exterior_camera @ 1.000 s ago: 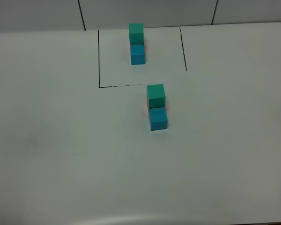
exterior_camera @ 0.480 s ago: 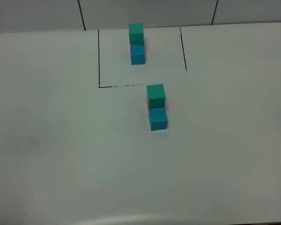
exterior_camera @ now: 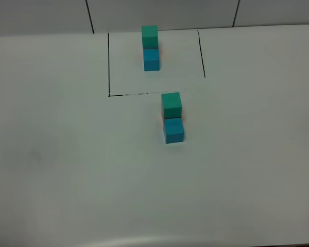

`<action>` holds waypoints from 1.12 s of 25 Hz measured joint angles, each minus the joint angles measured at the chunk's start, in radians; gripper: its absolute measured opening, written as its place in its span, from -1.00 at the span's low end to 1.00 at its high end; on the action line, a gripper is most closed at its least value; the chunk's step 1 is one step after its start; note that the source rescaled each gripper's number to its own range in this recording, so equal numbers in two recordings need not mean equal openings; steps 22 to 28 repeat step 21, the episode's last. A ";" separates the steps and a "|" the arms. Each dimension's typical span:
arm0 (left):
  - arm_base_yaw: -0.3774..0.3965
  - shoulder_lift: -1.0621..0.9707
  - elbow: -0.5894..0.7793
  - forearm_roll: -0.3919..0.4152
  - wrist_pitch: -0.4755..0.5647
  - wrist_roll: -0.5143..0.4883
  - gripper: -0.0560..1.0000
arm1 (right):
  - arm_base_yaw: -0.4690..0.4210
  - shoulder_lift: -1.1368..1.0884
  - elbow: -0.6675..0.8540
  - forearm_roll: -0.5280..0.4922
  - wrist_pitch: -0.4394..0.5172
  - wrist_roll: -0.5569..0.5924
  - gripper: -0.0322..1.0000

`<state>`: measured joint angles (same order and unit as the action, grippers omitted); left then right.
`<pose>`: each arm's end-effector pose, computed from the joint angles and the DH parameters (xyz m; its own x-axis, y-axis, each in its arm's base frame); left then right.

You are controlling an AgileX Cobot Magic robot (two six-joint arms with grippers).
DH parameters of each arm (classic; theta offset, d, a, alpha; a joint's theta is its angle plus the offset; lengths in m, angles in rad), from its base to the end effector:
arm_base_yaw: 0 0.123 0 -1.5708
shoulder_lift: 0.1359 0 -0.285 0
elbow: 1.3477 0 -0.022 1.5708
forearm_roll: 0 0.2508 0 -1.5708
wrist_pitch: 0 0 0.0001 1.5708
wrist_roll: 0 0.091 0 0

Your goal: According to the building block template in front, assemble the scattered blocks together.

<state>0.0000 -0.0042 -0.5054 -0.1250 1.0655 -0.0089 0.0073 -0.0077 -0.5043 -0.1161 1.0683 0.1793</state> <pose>-0.0067 -0.0099 0.2789 -0.4545 -0.0692 -0.8881 0.0660 0.9916 -0.1110 -0.0071 -0.0093 0.2783 -0.4359 0.1191 -0.8921 0.1380 0.9883 0.0645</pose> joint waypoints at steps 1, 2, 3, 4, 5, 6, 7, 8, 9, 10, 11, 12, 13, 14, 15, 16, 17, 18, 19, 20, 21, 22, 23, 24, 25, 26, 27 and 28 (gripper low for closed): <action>0.000 0.000 0.000 0.000 0.000 0.000 0.07 | 0.000 0.000 0.000 0.000 0.000 0.000 0.61; 0.000 0.000 0.000 0.000 0.000 0.000 0.07 | 0.000 0.000 0.000 0.000 0.000 0.000 0.61; 0.000 0.000 0.000 0.000 0.000 0.000 0.07 | 0.000 0.000 0.000 0.000 0.000 0.000 0.61; 0.000 0.000 0.000 0.000 0.000 0.000 0.07 | 0.000 0.000 0.000 0.000 0.000 0.000 0.61; 0.000 0.000 0.000 0.000 0.000 0.000 0.07 | 0.000 0.000 0.000 0.000 0.000 0.000 0.61; 0.000 0.000 0.000 0.000 0.000 0.000 0.07 | 0.000 0.000 0.000 0.000 0.000 0.000 0.61; 0.000 0.000 0.000 0.000 0.000 0.000 0.07 | 0.000 0.000 0.000 0.000 0.000 0.000 0.61; 0.000 0.000 0.000 0.000 0.000 0.000 0.07 | 0.000 0.000 0.000 0.000 0.000 0.000 0.61; 0.000 0.000 0.000 0.000 0.000 0.000 0.07 | 0.000 0.000 0.000 0.000 0.000 0.000 0.61; 0.000 0.000 0.000 0.000 0.000 0.000 0.07 | 0.000 0.000 0.000 0.000 0.000 0.000 0.61; 0.000 0.000 0.000 0.000 0.000 0.000 0.07 | 0.000 0.000 0.000 0.000 0.000 0.000 0.61; 0.000 0.000 0.000 0.000 0.000 0.000 0.07 | 0.000 0.000 0.000 0.000 0.000 0.000 0.61; 0.000 0.000 0.000 0.000 0.000 0.000 0.07 | 0.000 0.000 0.000 0.000 0.000 0.000 0.61; 0.000 0.000 0.000 0.000 0.000 0.000 0.07 | 0.000 0.000 0.000 0.000 0.000 0.000 0.61; 0.000 0.000 0.000 0.000 0.000 0.000 0.07 | 0.000 0.000 0.000 0.000 0.000 0.000 0.61; 0.000 0.000 0.000 0.000 0.000 0.000 0.07 | 0.000 0.000 0.000 0.000 0.000 0.000 0.61; 0.000 0.000 0.000 0.000 0.000 0.000 0.07 | 0.000 0.000 0.000 0.000 0.000 0.000 0.61; 0.000 0.000 0.000 0.000 0.000 0.000 0.07 | 0.000 0.000 0.000 0.000 0.000 0.000 0.61; 0.000 0.000 0.000 0.000 0.000 0.000 0.07 | 0.000 0.000 0.000 0.000 0.000 0.000 0.61; 0.000 0.000 0.000 0.000 0.000 0.000 0.07 | 0.000 0.000 0.000 0.000 0.000 0.000 0.61; 0.000 0.000 0.000 0.000 0.000 0.000 0.07 | 0.000 0.000 0.000 0.000 0.000 0.000 0.61; 0.000 0.000 0.000 0.000 0.000 0.000 0.07 | 0.000 0.000 0.000 0.000 0.000 0.000 0.61; 0.000 0.000 0.000 0.000 0.000 0.000 0.07 | 0.000 0.000 0.000 0.000 0.000 0.000 0.61; 0.000 0.000 0.000 0.000 0.000 0.000 0.07 | 0.000 0.000 0.000 0.000 0.000 0.000 0.61; 0.000 0.000 0.000 0.000 0.000 0.000 0.07 | 0.000 0.000 0.000 0.000 0.000 0.000 0.61; 0.000 0.000 0.000 0.000 0.000 0.000 0.07 | 0.000 0.000 0.000 0.000 0.000 0.000 0.61; 0.000 0.000 0.000 0.000 0.000 0.000 0.07 | 0.000 0.000 0.000 0.000 0.000 0.000 0.61; 0.000 0.000 0.000 0.000 0.000 0.000 0.07 | 0.000 0.000 0.000 0.000 0.000 0.000 0.61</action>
